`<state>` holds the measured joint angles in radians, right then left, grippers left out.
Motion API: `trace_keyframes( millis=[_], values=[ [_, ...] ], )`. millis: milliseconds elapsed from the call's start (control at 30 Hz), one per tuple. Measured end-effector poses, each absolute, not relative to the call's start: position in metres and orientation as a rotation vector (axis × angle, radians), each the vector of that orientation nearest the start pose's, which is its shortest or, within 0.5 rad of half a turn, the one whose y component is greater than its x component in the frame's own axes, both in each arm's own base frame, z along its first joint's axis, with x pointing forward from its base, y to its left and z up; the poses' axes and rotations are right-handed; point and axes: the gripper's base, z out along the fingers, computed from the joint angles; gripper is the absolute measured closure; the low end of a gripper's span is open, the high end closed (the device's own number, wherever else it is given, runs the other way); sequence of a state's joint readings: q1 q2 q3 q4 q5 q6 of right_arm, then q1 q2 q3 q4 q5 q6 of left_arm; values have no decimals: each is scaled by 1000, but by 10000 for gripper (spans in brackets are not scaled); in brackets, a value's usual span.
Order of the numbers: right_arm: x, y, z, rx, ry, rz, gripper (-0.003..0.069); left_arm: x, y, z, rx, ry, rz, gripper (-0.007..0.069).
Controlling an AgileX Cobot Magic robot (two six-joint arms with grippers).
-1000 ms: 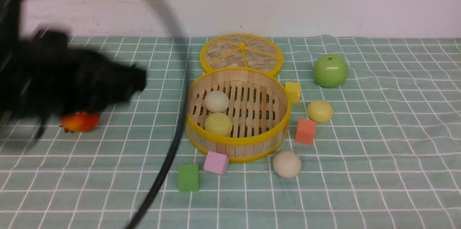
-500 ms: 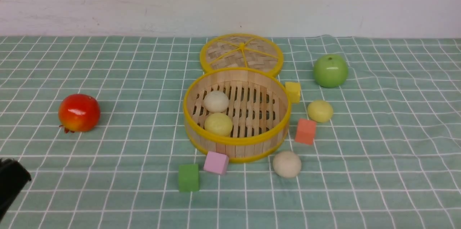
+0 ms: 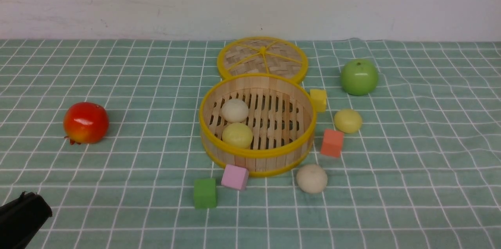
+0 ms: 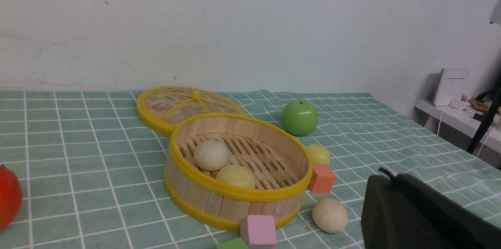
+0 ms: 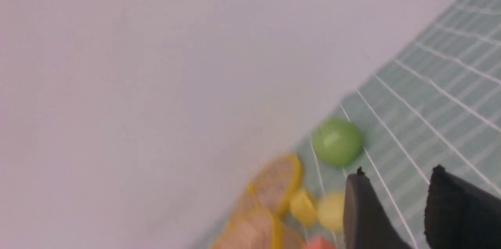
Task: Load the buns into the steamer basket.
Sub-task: Use the right arm to grab a steamed stuffed bun
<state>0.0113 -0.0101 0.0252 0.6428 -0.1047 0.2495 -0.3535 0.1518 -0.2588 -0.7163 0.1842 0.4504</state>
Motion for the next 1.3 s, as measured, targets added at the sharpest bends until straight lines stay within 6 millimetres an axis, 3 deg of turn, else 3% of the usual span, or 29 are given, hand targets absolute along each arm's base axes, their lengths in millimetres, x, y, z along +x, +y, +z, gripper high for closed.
trace_keyframes(
  millis=[300,400,433,467,500,533,633,667,733,867,1033,1300],
  values=[
    [52,-13,223,688,1137,674,419,51,-31,278,174,1537,-579,638],
    [55,-1,225,607,1330,715,444,51,-31,278,174,1537,-579,638],
    [59,9,232,508,1525,694,473,51,-31,278,174,1537,-579,638],
    [58,10,234,499,1538,698,477,51,-31,278,174,1537,-579,638],
    [64,19,247,365,1770,637,515,51,-31,278,174,1537,-579,638],
    [69,23,255,280,1896,591,536,51,-31,278,174,1537,-579,638],
    [92,31,272,62,2231,463,585,51,-31,278,174,1537,-579,638],
    [94,31,277,36,2239,446,592,51,-31,278,174,1537,-579,638],
    [126,35,282,-85,2453,353,630,51,-31,278,175,1537,-579,637],
    [187,42,265,-145,2704,289,659,51,-31,278,175,1537,-579,636],
    [245,70,246,-265,2813,318,659,51,-31,278,175,1537,-579,634],
    [301,159,231,-595,2770,344,644,51,-31,278,175,1537,-579,627]
  ],
)
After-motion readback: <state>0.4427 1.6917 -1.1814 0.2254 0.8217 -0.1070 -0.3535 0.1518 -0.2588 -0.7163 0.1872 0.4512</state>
